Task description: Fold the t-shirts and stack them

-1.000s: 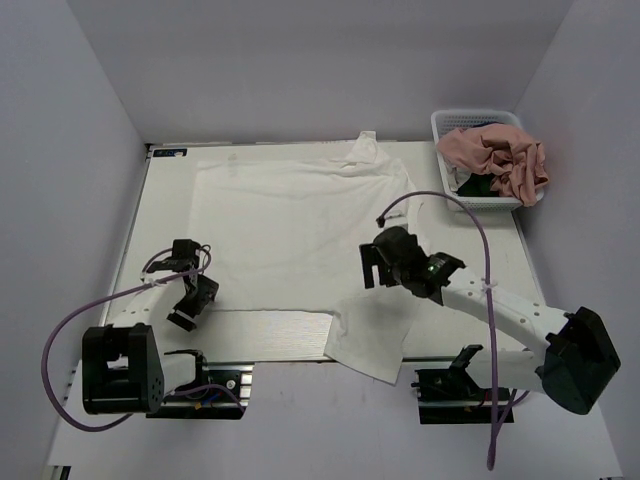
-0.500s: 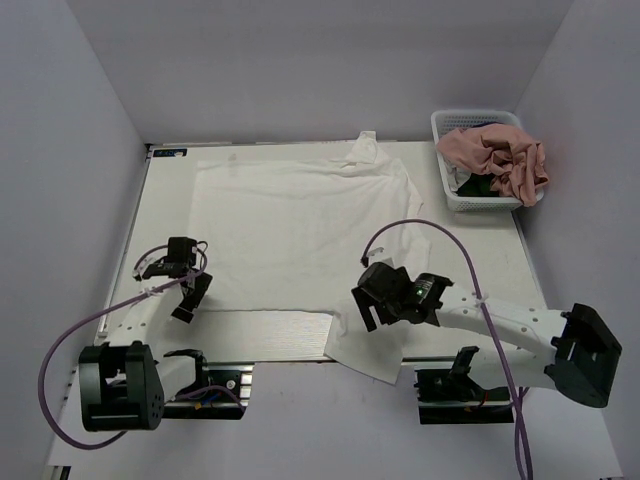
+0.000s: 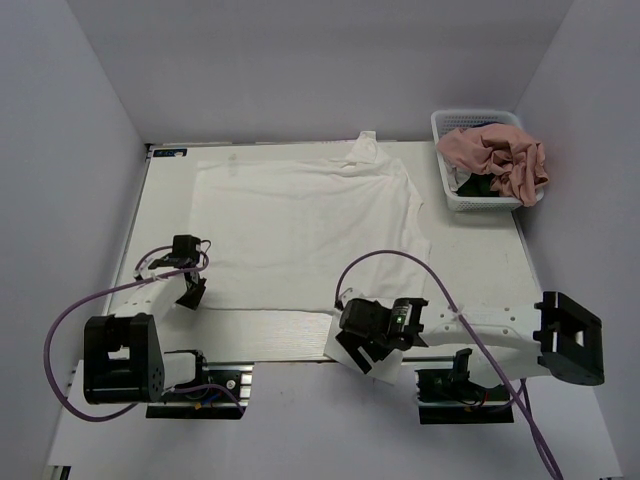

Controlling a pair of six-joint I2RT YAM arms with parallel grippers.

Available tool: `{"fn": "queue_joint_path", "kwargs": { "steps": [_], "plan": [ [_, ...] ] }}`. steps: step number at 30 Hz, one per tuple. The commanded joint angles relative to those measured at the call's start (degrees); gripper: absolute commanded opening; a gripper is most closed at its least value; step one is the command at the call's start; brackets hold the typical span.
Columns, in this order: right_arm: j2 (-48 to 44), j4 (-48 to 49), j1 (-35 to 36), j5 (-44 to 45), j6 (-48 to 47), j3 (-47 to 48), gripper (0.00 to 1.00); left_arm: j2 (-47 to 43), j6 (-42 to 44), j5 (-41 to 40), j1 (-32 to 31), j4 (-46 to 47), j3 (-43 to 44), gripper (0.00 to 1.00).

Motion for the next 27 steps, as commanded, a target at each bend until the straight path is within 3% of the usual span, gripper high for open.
{"fn": "queue_joint_path", "kwargs": {
  "steps": [1,3,6,10,11,12,13,18,27],
  "plan": [
    [-1.7,3.3,2.1,-6.6,0.4,-2.0,0.86,1.8,-1.3,0.5,0.3,1.7,-2.1,0.0],
    [0.0,4.1,2.7,-8.1,0.0,-2.8,0.85,1.8,-1.3,0.5,0.3,1.7,-2.1,0.0],
    [2.1,6.3,3.0,-8.3,0.5,-3.4,0.75,1.2,-0.1,0.0,0.3,2.4,-2.1,0.0],
    [3.4,6.2,3.0,-2.9,2.1,-3.4,0.43,0.0,0.5,0.0,0.3,1.8,-2.1,0.0],
    [3.4,5.8,2.8,-0.8,2.7,-2.9,0.26,-0.5,0.5,0.0,0.3,1.8,-2.1,0.0],
    [3.3,5.5,2.9,0.2,3.2,-2.5,0.18,-0.5,0.5,0.0,0.3,1.2,-1.4,0.0],
    [2.3,5.3,2.7,2.2,3.5,-1.7,0.0,-1.1,0.5,0.0,0.3,0.7,-1.4,0.0],
    [-1.9,2.8,0.7,13.4,4.9,1.9,0.0,-3.2,1.1,0.7,0.3,0.2,0.4,0.0],
    [-0.6,7.6,-16.2,17.3,-4.7,9.4,0.0,-1.9,2.9,2.5,0.3,1.3,7.1,0.0]
  ]
}}
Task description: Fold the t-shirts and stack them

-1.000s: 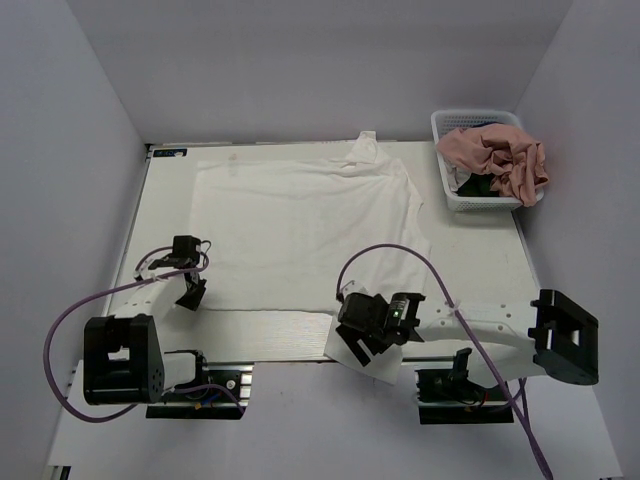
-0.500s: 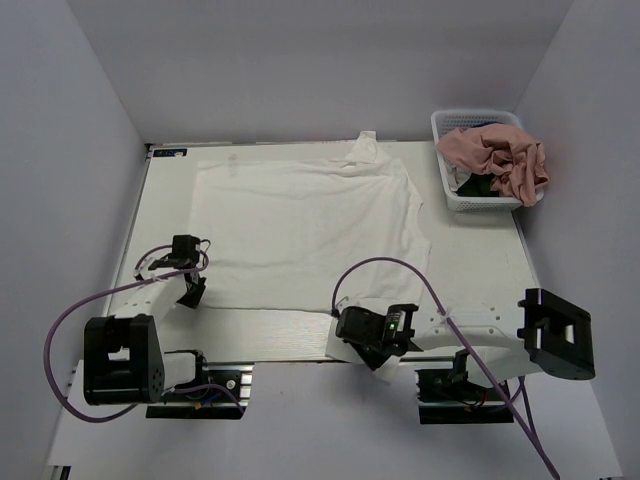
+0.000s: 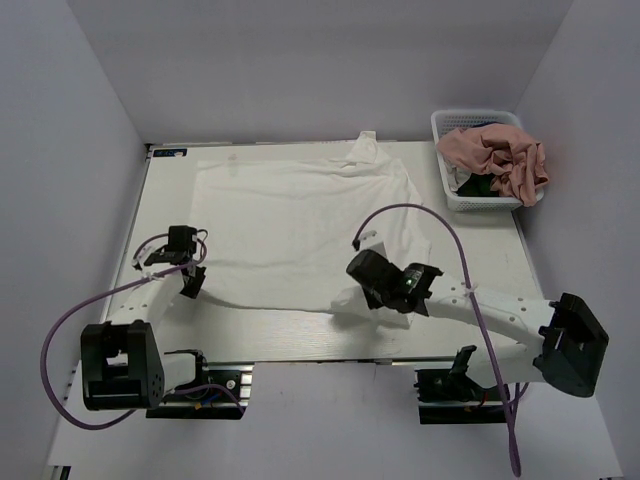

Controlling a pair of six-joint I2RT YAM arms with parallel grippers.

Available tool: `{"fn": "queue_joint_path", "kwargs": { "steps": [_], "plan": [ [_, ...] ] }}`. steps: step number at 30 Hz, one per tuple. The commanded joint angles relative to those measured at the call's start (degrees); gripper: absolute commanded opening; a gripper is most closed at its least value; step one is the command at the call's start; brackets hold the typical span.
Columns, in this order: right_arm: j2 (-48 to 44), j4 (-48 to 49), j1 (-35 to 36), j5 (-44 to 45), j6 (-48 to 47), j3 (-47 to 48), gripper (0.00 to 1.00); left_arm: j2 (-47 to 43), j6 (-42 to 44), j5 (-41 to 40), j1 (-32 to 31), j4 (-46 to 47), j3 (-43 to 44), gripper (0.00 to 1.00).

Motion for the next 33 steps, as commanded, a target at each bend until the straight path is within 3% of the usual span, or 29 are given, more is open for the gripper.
{"fn": "queue_joint_path", "kwargs": {
  "steps": [1,9,14,22,23,24,25,26,28,29,33],
  "plan": [
    [1.1,3.1,-4.7,4.6,-5.6,5.3,0.0,1.6,0.7,0.3,0.3,1.1,5.2,0.0],
    [8.7,9.1,-18.0,0.4,-15.9,15.1,0.0,11.5,0.7,0.3,1.3,0.5,16.0,0.0],
    [13.7,13.5,-22.4,1.9,-21.5,19.8,0.0,20.4,2.6,0.3,1.9,0.5,24.6,0.0],
    [27.8,18.5,-30.0,-4.0,-28.2,31.3,0.0,31.8,3.7,-0.3,2.9,-0.1,37.8,0.0],
    [29.3,18.3,-30.4,-4.7,-29.8,32.5,0.0,34.3,3.7,-0.3,2.9,-0.6,38.7,0.03],
    [32.2,17.9,-30.8,-4.4,-29.9,33.9,0.0,35.4,3.7,-0.3,3.4,-0.6,39.7,0.13],
    [35.0,17.7,-31.8,-4.0,-29.9,37.6,0.0,36.6,3.7,0.2,3.4,-0.6,42.1,0.53],
    [37.9,17.0,-32.1,-4.0,-29.3,39.2,0.23,37.9,5.1,0.3,4.0,-1.3,43.9,0.73],
    [40.3,11.9,-32.8,-2.2,-28.9,46.8,0.87,41.4,5.7,0.9,4.6,-5.2,50.0,0.89],
    [42.3,10.3,-32.7,-2.3,-26.9,48.2,0.9,41.9,8.5,0.9,4.6,-5.3,51.6,0.98],
    [38.8,11.3,-32.1,-8.0,-24.4,43.9,0.9,40.2,10.7,1.4,4.0,-6.0,51.8,1.0]
  ]
}}
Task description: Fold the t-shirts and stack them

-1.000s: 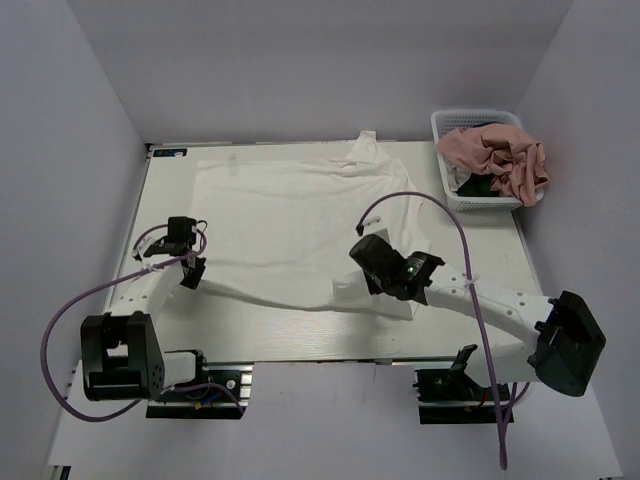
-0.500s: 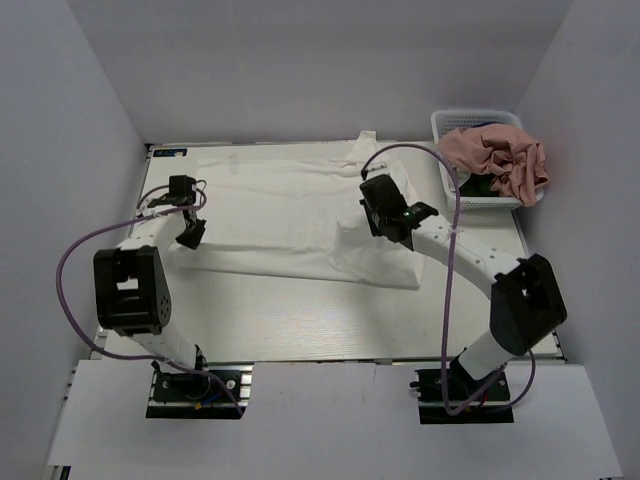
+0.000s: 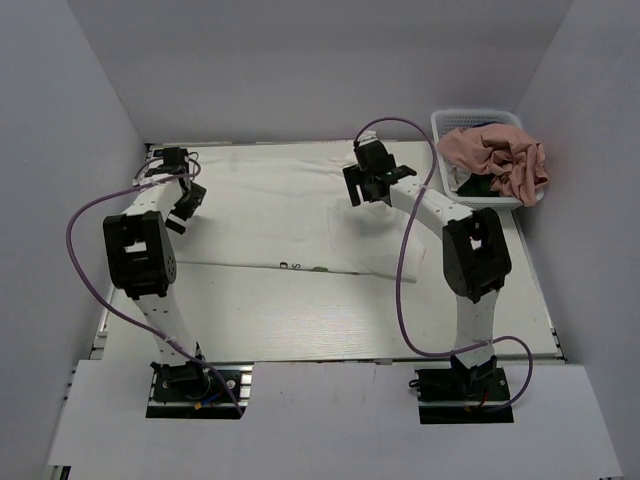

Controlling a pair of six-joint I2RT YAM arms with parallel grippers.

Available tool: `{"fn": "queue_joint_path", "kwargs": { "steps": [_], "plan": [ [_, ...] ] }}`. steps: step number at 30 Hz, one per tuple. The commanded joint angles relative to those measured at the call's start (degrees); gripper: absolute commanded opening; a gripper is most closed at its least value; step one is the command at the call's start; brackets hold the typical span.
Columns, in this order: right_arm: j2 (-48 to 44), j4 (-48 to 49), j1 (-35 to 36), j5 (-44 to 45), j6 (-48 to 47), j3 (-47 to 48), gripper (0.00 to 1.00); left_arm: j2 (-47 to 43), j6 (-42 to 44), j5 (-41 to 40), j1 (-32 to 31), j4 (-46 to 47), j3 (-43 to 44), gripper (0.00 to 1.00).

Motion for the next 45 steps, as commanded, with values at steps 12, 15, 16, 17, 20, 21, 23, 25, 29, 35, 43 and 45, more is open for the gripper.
{"fn": "queue_joint_path", "kwargs": {
  "steps": [12,15,16,17,20,21,23,25,29,35,43,45],
  "plan": [
    [-9.8,10.3,0.3,-17.7,11.4,-23.2,0.9,-10.3,8.2,8.7,-1.5,12.0,-19.3,1.0],
    [-9.5,10.5,0.3,-16.6,14.0,-26.4,0.9,-8.6,8.2,8.7,-1.5,11.4,-21.2,1.0],
    [-10.4,10.9,0.5,-16.4,15.5,-27.6,0.9,-8.0,8.2,8.7,-1.5,11.4,-22.0,1.0],
    [-10.7,11.7,0.5,-16.9,16.1,-28.7,0.9,-8.0,7.1,8.7,-1.5,10.6,-22.9,1.0],
    [-12.7,12.5,0.9,-18.5,17.6,-36.4,0.9,-7.3,7.1,10.4,-1.5,9.3,-26.5,1.0],
    [-13.4,12.5,0.8,-18.7,18.3,-39.0,0.9,-7.3,7.1,10.4,-1.5,8.5,-28.6,1.0],
    [-17.1,12.6,1.6,-19.5,19.8,-43.4,0.9,-8.7,7.1,8.8,-1.5,5.4,-31.4,1.0],
    [-21.9,12.1,2.7,-18.7,21.4,-49.8,0.9,-13.5,6.6,8.2,-1.5,3.6,-37.2,1.0],
    [-37.3,8.7,4.2,-18.3,23.7,-58.3,0.9,-27.2,5.8,11.8,-2.0,4.1,-51.4,1.0],
    [-47.7,3.1,5.7,-18.2,22.7,-55.6,0.9,-46.4,6.3,11.1,-2.0,-2.7,-47.0,1.0],
    [-32.4,-1.2,3.0,0.2,25.2,-25.8,0.9,-36.6,12.7,11.5,-0.6,3.6,-24.3,1.0],
    [-23.5,-3.8,0.3,-0.5,25.1,-18.1,0.9,-26.4,13.4,9.6,0.1,0.4,-18.1,1.0]
  ]
}}
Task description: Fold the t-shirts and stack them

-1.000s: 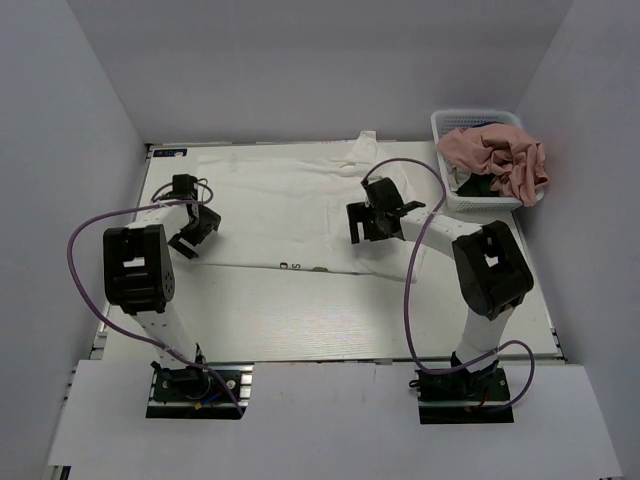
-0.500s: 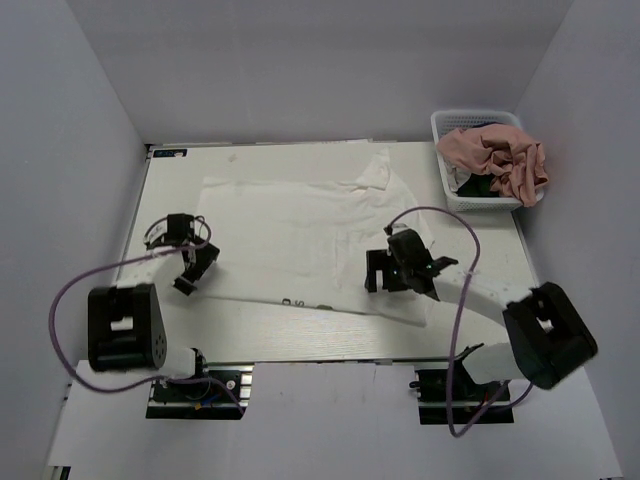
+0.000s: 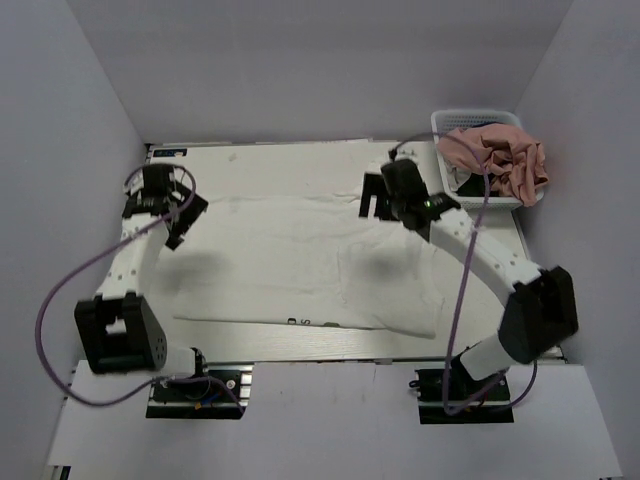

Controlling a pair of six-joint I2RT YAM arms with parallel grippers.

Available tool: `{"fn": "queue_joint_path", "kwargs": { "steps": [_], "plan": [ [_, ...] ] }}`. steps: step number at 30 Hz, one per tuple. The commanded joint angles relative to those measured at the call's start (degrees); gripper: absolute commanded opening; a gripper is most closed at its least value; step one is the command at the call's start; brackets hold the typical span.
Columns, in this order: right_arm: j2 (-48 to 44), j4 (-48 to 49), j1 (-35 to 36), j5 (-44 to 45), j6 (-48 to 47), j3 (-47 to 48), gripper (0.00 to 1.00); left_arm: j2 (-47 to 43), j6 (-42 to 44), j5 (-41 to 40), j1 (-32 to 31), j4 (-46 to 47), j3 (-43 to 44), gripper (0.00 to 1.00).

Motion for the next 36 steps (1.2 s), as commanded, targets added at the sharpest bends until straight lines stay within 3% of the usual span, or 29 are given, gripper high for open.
{"fn": "queue_joint_path", "kwargs": {
  "steps": [1,3,5,6,9,13,22,25,27,29,30,32,33,36],
  "plan": [
    [10.6,-4.1,-4.4,5.5,1.2,13.5,0.9,13.3,2.8,-2.4,1.3,-2.5,12.3,1.0],
    [17.4,-6.5,-6.8,4.5,0.8,24.4,0.9,19.8,3.8,-2.4,2.1,-4.6,18.1,1.0],
    [25.6,-7.5,-8.1,3.6,-0.7,29.5,0.9,28.3,6.4,-2.4,2.7,-3.5,24.9,1.0],
    [27.4,-9.0,-9.7,2.6,-1.1,37.3,0.9,31.4,7.3,-2.4,3.3,-4.0,30.2,1.0],
    [36.6,-10.2,-11.7,1.8,-3.7,46.5,0.9,42.6,9.9,-2.9,3.3,-6.1,38.6,1.0],
    [47.8,-6.4,-13.9,-1.3,-9.5,58.1,0.9,51.0,11.6,-2.9,2.7,-4.7,48.4,0.91],
    [58.4,6.8,-16.2,-6.0,-13.3,60.8,0.9,58.8,11.6,-1.2,2.1,-2.7,53.7,0.8],
    [62.3,7.3,-16.2,-6.7,-12.8,63.8,0.9,60.0,11.6,-1.2,2.1,-2.1,53.7,0.72],
    [63.8,9.1,-16.4,-7.3,-12.3,63.7,0.9,60.0,12.3,-0.7,2.1,-1.6,53.1,0.58],
    [64.4,10.5,-16.4,-7.9,-11.2,63.5,0.85,60.0,13.0,-0.2,2.1,-1.6,51.9,0.44],
    [65.0,11.2,-16.5,-8.3,-11.2,63.6,0.82,60.0,13.5,0.5,2.1,-1.0,51.9,0.24],
    [65.2,12.5,-16.6,-9.3,-10.5,63.5,0.66,60.0,13.5,0.5,2.1,-0.5,50.6,0.0],
    [65.4,12.7,-16.4,-9.3,-10.4,63.8,0.62,60.0,13.5,0.5,2.1,-0.5,50.6,0.0],
    [63.5,13.4,-16.4,-8.4,-10.1,63.3,0.29,57.7,14.1,-0.8,2.1,0.1,49.1,0.0]
  ]
}}
